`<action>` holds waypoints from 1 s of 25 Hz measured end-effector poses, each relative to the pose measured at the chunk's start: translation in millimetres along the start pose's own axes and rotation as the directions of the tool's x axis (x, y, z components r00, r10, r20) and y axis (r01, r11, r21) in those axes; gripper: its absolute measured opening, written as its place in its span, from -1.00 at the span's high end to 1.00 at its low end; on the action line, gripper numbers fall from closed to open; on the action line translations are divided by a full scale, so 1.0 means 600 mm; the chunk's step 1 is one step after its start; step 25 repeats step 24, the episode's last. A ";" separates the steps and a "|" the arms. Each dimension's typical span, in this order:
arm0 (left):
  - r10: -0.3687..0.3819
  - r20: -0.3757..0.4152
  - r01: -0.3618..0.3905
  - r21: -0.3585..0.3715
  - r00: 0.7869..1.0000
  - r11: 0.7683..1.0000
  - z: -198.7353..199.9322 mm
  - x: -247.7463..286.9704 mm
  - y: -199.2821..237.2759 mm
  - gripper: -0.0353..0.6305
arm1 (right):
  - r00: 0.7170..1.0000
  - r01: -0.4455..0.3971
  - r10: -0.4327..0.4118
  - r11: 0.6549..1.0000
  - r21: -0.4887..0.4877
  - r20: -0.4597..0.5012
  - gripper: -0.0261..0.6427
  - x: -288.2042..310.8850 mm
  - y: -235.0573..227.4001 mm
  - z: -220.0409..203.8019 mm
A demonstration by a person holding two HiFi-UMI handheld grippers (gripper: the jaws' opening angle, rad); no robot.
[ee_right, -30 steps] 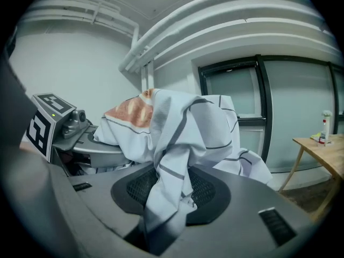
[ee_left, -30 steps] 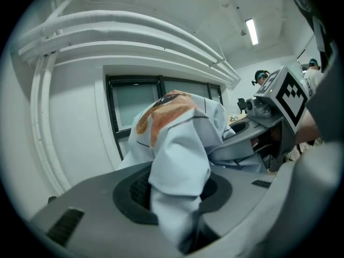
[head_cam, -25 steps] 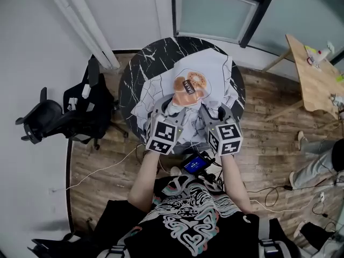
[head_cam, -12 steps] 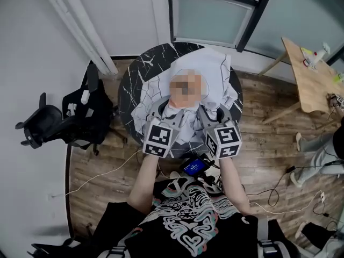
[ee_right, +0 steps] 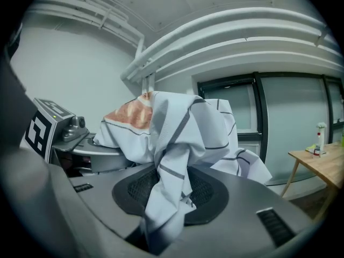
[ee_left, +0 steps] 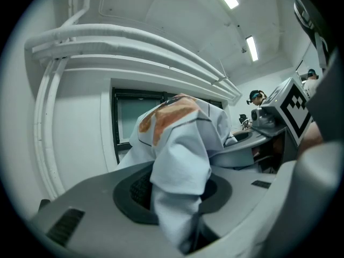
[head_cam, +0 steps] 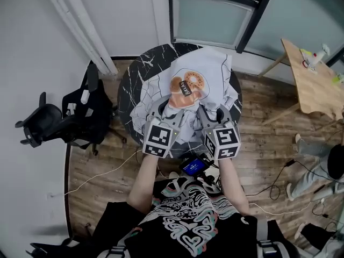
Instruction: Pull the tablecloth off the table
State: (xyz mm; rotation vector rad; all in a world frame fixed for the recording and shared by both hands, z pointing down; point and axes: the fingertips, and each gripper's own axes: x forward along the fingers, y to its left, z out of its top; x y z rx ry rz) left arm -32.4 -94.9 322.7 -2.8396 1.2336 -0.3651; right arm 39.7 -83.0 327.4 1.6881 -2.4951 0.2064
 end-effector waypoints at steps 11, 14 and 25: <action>-0.015 0.002 0.015 0.006 1.000 1.000 0.000 0.006 -0.005 0.47 | 1.000 0.018 -0.018 1.000 0.011 0.000 0.52 -0.003 -0.006 -0.003; -0.017 0.003 0.017 0.004 1.000 1.000 -0.002 0.007 -0.005 0.47 | 1.000 0.018 -0.018 1.000 0.009 -0.001 0.52 -0.002 -0.006 -0.004; -0.013 0.008 0.013 -0.002 1.000 1.000 -0.003 0.004 -0.003 0.47 | 1.000 -0.003 0.003 1.000 0.007 0.001 0.52 -0.001 -0.003 -0.002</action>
